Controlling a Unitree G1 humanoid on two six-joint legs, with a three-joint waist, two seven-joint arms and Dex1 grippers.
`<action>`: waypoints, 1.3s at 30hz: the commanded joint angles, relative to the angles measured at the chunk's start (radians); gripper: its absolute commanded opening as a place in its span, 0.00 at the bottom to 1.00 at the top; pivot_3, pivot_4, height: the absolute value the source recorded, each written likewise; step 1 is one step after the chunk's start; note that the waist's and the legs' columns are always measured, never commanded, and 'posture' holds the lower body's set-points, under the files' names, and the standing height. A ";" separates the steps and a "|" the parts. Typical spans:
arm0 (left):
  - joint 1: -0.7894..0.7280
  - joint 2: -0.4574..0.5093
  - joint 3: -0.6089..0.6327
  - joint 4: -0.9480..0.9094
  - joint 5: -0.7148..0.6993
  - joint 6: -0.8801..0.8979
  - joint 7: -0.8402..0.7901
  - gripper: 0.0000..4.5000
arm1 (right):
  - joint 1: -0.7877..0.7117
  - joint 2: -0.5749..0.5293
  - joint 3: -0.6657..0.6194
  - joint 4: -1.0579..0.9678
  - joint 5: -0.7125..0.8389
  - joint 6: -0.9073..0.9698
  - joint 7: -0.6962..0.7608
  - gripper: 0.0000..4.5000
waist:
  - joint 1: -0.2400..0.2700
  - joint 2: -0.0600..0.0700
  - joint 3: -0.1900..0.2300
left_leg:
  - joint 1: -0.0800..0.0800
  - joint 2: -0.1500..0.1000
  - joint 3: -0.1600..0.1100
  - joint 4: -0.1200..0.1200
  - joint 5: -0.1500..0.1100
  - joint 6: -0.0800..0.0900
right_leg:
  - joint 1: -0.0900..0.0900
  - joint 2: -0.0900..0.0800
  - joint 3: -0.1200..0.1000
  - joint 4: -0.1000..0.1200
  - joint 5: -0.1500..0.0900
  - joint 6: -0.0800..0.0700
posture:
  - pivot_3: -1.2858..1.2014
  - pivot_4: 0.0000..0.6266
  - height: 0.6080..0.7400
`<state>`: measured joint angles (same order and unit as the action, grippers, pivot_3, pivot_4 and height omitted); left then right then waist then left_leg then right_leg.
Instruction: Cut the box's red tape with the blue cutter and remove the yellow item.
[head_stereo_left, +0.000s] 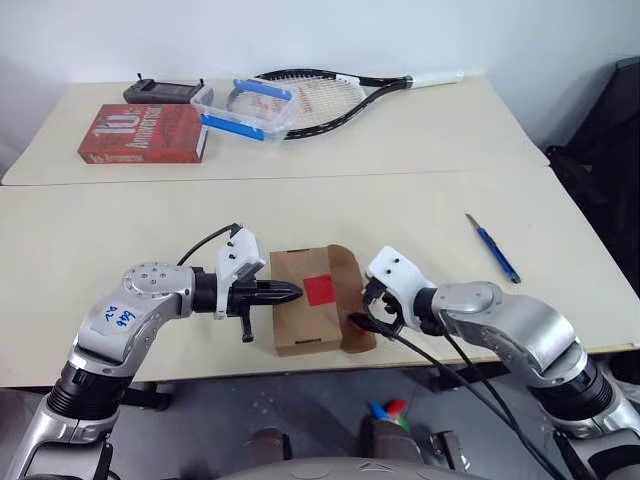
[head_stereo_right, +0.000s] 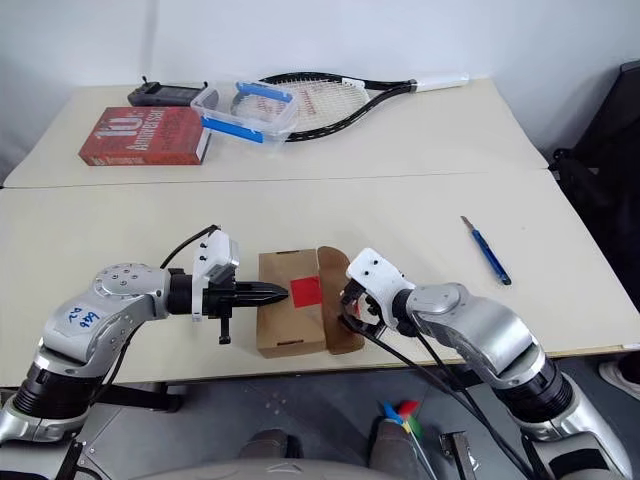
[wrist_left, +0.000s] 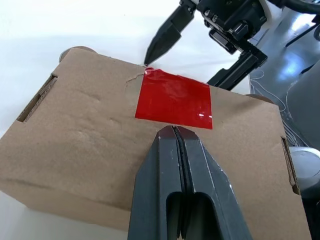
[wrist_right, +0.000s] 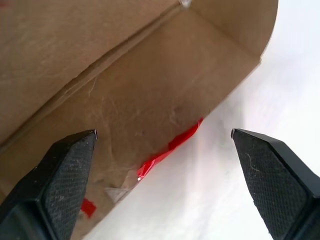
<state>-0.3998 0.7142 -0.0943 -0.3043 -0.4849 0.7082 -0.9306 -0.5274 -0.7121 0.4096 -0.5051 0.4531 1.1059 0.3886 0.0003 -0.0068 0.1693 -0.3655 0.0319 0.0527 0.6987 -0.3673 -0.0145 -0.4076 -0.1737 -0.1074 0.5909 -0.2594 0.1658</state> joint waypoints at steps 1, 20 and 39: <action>0.022 0.009 -0.024 0.002 0.015 0.019 0.000 0.00 | 0.031 -0.018 -0.026 0.080 -0.060 -0.019 0.010 0.99 | 0.001 0.000 0.000 | 0.000 0.000 0.000 0.000 0.000 0.000 | 0.000 0.000 0.000 0.000 0.000 0.000 | 0.52 0.24 1.00; 0.003 -0.007 -0.035 0.024 0.028 -0.006 -0.003 0.00 | -0.153 0.224 -0.441 0.490 0.315 0.424 0.223 0.99 | -0.002 0.003 0.001 | -0.002 0.000 0.000 -0.002 0.001 0.001 | -0.002 0.000 0.000 0.000 0.001 -0.001 | 0.52 0.24 1.00; 0.048 -0.004 -0.018 0.014 0.027 -0.031 0.010 0.00 | -0.238 0.295 -0.220 0.631 0.260 0.426 0.287 0.49 | -0.008 0.004 0.000 | -0.001 0.000 0.000 -0.002 0.001 0.000 | -0.002 0.000 0.000 0.000 0.001 -0.001 | 0.52 0.24 1.00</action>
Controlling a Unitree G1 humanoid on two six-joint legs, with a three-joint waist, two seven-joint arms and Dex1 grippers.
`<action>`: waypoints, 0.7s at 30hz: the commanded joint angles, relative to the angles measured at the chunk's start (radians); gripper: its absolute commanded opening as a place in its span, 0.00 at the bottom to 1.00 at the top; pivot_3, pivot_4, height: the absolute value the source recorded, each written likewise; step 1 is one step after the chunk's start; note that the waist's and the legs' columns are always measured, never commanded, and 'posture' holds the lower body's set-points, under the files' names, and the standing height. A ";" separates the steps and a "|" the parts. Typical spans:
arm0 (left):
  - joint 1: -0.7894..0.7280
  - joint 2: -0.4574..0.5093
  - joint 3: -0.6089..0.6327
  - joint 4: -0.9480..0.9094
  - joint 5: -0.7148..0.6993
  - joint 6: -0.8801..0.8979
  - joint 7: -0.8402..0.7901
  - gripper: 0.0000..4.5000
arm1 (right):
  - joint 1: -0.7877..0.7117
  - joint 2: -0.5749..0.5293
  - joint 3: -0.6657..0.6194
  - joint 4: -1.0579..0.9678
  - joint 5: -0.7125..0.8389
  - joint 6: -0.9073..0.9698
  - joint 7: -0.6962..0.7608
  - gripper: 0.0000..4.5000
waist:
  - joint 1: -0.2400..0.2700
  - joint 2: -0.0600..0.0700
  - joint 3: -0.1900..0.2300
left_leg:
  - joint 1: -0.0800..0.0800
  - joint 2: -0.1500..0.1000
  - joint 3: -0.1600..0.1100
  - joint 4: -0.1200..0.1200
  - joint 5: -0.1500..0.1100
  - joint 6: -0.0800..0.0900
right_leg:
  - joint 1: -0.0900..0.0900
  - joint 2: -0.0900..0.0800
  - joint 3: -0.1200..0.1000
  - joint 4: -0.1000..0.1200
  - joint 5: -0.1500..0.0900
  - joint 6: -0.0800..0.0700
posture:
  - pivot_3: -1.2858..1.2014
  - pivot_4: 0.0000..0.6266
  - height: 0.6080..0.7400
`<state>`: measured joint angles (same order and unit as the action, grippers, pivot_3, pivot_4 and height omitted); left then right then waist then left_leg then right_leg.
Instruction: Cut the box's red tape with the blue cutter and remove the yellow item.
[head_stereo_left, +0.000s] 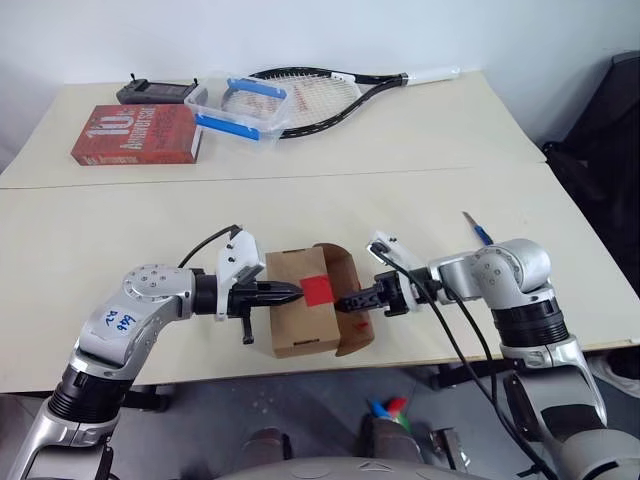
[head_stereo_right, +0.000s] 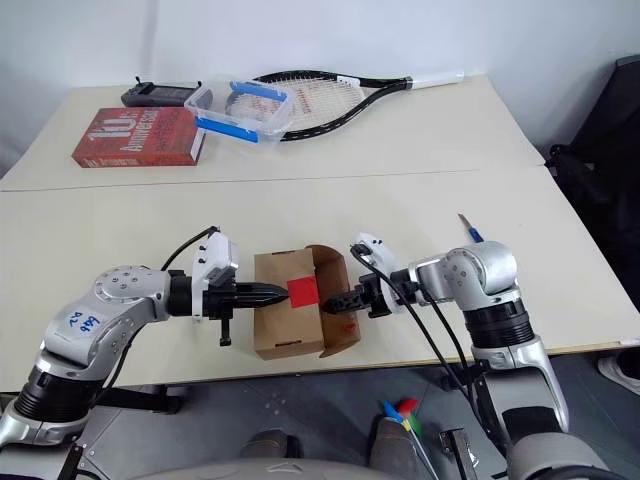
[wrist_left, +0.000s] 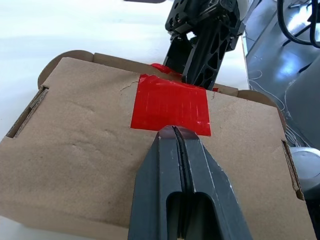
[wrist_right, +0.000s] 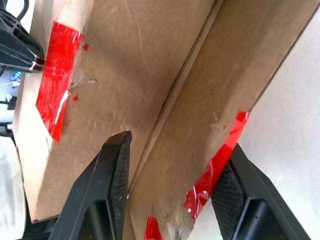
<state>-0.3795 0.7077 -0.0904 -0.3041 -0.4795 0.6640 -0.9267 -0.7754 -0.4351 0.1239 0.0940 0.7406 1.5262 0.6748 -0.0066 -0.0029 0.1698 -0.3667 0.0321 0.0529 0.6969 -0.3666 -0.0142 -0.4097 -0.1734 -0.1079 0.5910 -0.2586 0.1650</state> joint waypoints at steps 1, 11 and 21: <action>0.027 0.002 -0.022 0.016 0.021 0.011 0.005 0.00 | 0.010 0.022 0.082 0.038 -0.034 0.004 0.001 0.49 | -0.001 0.000 0.000 | 0.000 0.000 0.000 0.000 0.000 0.000 | 0.000 0.000 0.000 0.000 0.000 0.000 | 0.52 0.24 1.00; 0.042 0.005 0.005 0.016 0.003 -0.006 -0.011 0.00 | 0.010 0.030 0.127 0.071 -0.122 -0.036 -0.032 0.01 | -0.009 0.001 -0.002 | 0.001 0.000 0.000 0.000 0.000 0.000 | 0.001 0.000 0.000 0.001 0.000 0.000 | 0.52 0.24 1.00; 0.077 0.050 0.061 0.081 -0.004 -0.083 -0.085 0.00 | -0.033 -0.018 0.031 0.034 -0.093 0.079 -0.035 0.01 | -0.003 0.002 -0.001 | 0.000 0.000 0.000 -0.001 0.000 0.000 | 0.000 0.000 0.000 0.000 0.000 0.000 | 0.52 0.24 1.00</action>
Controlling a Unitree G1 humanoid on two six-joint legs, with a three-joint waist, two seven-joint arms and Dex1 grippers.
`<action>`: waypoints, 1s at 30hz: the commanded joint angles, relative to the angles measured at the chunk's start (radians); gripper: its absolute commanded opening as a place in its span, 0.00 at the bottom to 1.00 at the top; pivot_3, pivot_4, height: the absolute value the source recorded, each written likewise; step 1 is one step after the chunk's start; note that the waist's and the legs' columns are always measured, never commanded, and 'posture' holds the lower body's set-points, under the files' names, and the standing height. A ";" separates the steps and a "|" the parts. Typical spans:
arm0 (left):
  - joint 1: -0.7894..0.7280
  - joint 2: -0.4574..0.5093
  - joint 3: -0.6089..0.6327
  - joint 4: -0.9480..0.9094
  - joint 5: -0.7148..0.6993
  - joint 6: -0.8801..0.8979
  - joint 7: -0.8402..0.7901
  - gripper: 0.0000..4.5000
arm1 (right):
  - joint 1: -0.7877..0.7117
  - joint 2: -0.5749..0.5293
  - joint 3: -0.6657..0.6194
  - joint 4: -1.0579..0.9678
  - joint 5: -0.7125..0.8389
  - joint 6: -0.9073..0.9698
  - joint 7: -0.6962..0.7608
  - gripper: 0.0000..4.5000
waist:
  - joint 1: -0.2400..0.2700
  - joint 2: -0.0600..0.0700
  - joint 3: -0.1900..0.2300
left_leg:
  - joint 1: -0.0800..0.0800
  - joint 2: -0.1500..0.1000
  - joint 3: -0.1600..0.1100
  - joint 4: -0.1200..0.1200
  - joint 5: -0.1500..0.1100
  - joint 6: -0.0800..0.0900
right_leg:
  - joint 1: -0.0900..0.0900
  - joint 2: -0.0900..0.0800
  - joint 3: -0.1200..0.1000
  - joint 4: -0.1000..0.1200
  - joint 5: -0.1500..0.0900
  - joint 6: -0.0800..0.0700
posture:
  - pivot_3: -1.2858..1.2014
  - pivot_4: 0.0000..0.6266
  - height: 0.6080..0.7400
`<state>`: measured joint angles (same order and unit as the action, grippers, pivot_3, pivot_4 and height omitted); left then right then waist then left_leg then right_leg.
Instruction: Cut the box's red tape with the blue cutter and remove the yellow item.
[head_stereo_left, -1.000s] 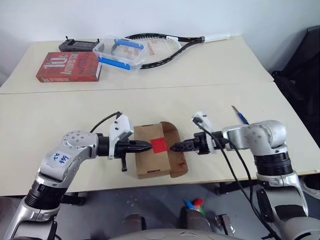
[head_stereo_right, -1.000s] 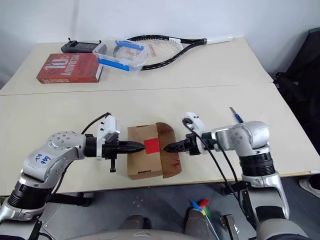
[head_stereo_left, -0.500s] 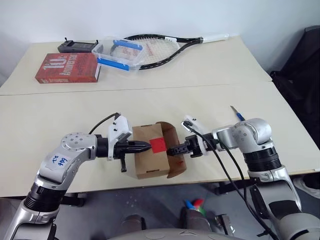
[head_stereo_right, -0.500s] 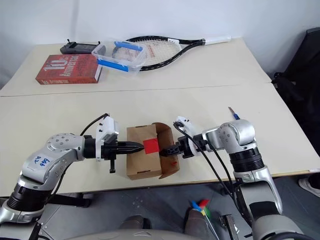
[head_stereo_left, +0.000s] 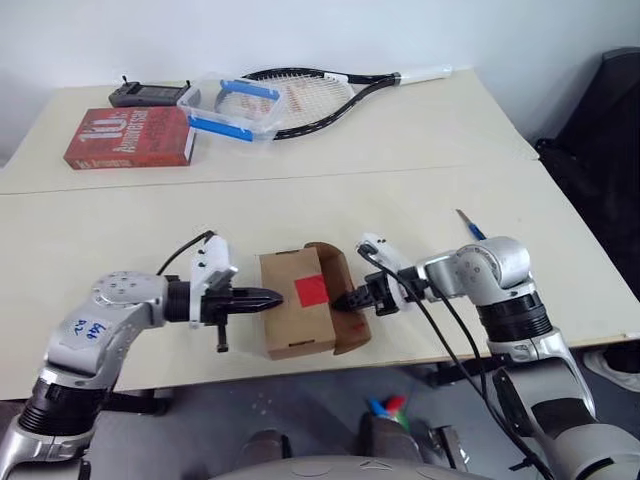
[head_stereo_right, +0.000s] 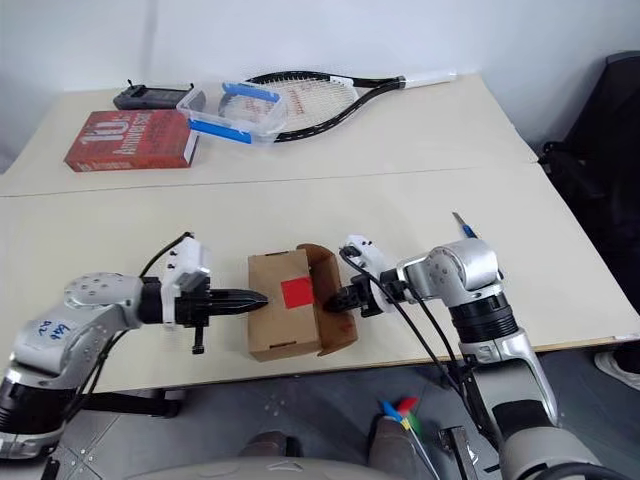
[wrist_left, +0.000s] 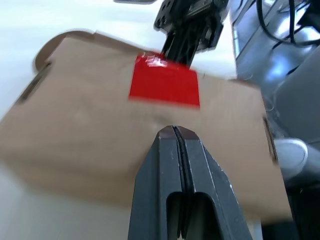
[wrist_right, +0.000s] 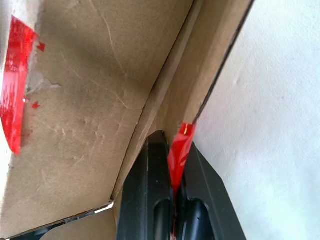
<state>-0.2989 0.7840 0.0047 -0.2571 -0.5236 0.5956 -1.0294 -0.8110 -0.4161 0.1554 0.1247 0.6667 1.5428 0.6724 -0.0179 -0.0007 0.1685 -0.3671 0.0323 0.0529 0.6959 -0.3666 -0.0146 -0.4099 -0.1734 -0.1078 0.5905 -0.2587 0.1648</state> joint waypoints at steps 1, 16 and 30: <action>-0.010 -0.039 -0.042 0.038 0.041 -0.019 0.025 0.00 | -0.001 -0.043 -0.005 0.001 -0.013 0.068 -0.032 0.01 | 0.013 0.000 0.000 | 0.000 0.000 0.000 0.001 0.000 0.000 | 0.000 0.000 0.000 0.000 0.000 0.000 | 0.52 0.24 1.00; -0.113 -0.327 -0.248 0.129 0.154 -0.133 0.115 0.00 | -0.221 -0.436 0.076 0.011 0.246 0.072 0.009 0.01 | 0.046 0.003 0.002 | -0.003 -0.001 0.001 0.001 -0.001 0.001 | -0.001 0.000 0.000 -0.003 0.001 0.000 | 0.52 0.24 1.00; -0.172 -0.600 -0.297 0.331 0.283 -0.291 0.268 0.00 | -0.424 -0.679 0.323 -0.062 0.376 0.072 0.067 0.01 | 0.045 0.002 0.003 | -0.005 -0.001 0.001 0.003 -0.001 0.003 | -0.001 0.000 -0.001 -0.008 0.003 0.003 | 0.52 0.24 1.00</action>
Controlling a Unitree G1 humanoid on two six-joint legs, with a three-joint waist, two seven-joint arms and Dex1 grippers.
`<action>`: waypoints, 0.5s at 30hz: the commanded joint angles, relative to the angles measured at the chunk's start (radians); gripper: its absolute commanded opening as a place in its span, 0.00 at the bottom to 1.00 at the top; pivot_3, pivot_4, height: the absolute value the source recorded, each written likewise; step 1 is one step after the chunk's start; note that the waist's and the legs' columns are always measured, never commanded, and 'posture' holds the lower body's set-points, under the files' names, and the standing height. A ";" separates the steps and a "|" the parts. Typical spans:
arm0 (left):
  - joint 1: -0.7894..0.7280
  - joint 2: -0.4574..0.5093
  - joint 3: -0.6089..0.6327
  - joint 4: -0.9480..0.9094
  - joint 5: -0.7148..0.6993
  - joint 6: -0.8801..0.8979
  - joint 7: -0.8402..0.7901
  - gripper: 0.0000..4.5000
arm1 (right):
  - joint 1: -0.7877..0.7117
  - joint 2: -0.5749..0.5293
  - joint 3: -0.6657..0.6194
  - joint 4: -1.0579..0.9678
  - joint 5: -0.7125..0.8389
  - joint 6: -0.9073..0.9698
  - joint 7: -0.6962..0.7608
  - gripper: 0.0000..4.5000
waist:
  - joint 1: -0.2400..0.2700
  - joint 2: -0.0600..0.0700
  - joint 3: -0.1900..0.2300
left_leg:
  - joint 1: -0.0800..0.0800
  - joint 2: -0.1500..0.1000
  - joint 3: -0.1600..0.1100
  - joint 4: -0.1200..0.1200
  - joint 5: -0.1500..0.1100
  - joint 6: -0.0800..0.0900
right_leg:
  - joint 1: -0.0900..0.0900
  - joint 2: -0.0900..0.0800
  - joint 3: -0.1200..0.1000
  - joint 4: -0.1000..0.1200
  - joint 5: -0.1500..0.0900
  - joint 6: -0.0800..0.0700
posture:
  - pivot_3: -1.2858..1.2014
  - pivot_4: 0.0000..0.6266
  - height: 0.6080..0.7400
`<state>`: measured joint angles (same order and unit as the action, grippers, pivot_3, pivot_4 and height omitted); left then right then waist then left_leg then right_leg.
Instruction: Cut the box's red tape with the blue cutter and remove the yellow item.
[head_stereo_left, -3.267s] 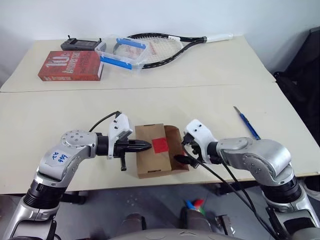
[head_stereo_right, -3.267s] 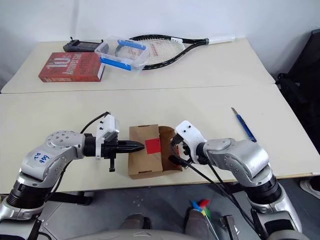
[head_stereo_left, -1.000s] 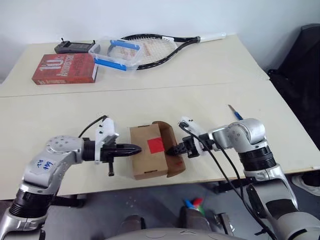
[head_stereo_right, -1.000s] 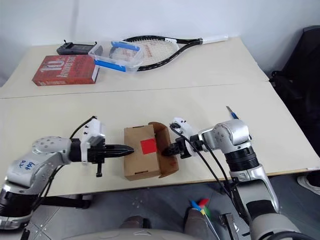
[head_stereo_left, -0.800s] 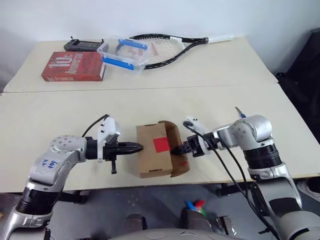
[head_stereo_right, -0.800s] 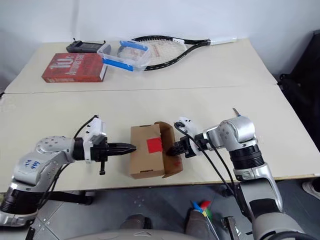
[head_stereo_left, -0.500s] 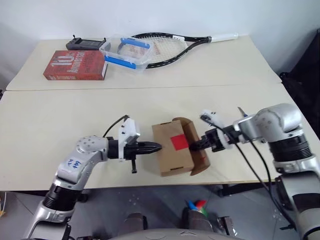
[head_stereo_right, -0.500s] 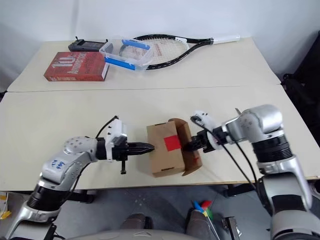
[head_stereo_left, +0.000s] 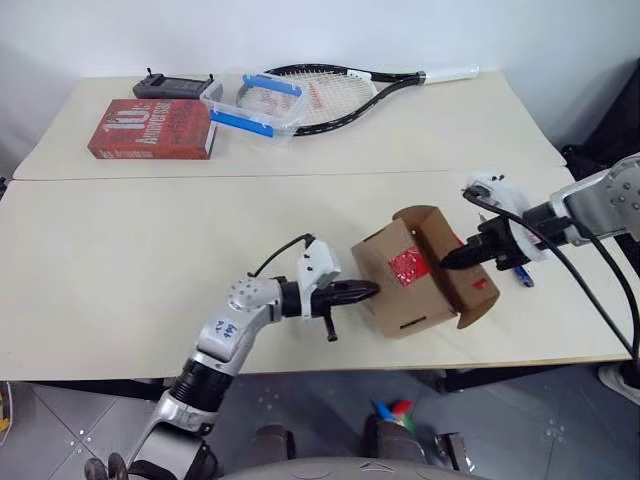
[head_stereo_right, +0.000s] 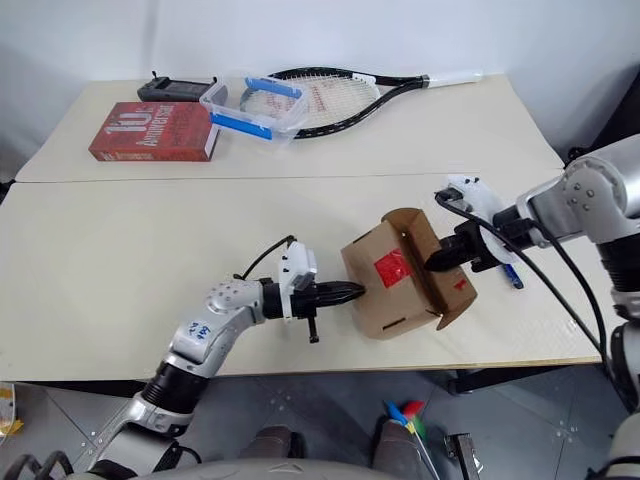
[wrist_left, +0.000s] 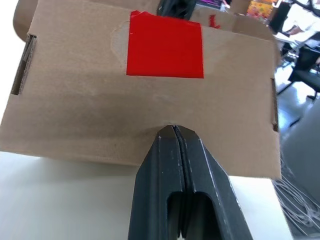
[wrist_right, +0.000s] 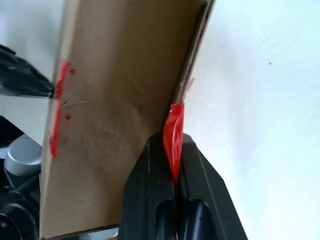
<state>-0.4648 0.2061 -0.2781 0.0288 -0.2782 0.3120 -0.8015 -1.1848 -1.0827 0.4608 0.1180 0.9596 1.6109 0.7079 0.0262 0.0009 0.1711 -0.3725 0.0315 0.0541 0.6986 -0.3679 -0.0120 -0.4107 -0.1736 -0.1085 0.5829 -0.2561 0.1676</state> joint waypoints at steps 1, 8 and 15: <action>-0.005 -0.026 -0.013 0.051 0.042 -0.012 0.041 0.00 | -0.062 -0.018 0.029 -0.059 0.095 0.004 0.029 0.01 | 0.000 0.000 0.000 | 0.000 0.000 0.000 0.000 0.000 0.000 | 0.000 0.000 0.000 0.000 0.000 0.000 | 0.52 0.24 1.00; 0.012 -0.053 0.002 0.064 0.055 0.002 0.079 0.00 | -0.153 -0.004 0.053 -0.031 0.142 0.004 -0.053 0.01 | 0.000 0.000 0.000 | -0.002 0.000 0.000 0.000 0.000 0.000 | -0.001 0.000 0.000 -0.001 0.000 0.000 | 0.52 0.24 1.00; 0.009 -0.052 0.022 0.039 0.055 0.021 0.107 0.00 | -0.035 0.019 -0.015 -0.126 0.372 0.004 -0.326 0.01 | 0.000 0.000 0.000 | -0.003 0.000 0.000 -0.001 -0.001 0.000 | -0.003 0.000 -0.003 0.000 0.000 0.000 | 0.52 0.24 1.00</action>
<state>-0.4549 0.1604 -0.2672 0.0971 -0.2237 0.3317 -0.7023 -1.2466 -1.0824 0.4338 0.0332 1.2503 1.5963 0.4380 0.0265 0.0007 0.1711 -0.3752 0.0322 0.0536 0.6977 -0.3688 -0.0124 -0.4131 -0.1738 -0.1120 0.5825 -0.2559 0.1673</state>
